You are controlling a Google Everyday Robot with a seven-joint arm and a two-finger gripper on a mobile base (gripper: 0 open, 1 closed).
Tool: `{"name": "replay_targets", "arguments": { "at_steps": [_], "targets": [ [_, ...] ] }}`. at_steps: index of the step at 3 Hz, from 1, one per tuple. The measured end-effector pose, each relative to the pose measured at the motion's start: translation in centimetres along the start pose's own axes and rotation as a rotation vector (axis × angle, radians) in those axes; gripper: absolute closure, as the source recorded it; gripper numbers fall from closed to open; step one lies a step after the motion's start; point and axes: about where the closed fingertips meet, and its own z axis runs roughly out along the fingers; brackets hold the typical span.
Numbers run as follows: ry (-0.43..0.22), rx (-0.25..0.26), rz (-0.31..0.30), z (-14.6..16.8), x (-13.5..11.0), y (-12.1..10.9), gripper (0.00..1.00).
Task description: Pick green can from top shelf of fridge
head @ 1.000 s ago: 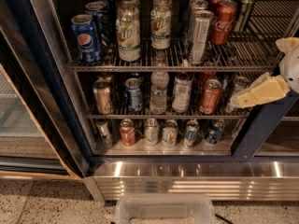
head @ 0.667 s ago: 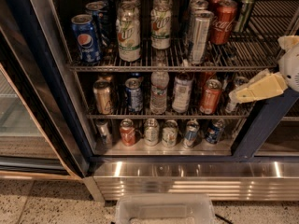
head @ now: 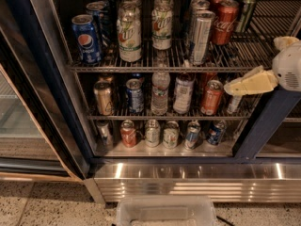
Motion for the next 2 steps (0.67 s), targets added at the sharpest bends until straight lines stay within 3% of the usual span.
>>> {"name": "replay_targets", "arguments": {
  "at_steps": [2],
  "targets": [
    [-0.022, 0.024, -0.009, 1.43, -0.9, 0.3, 0.15]
  ]
}}
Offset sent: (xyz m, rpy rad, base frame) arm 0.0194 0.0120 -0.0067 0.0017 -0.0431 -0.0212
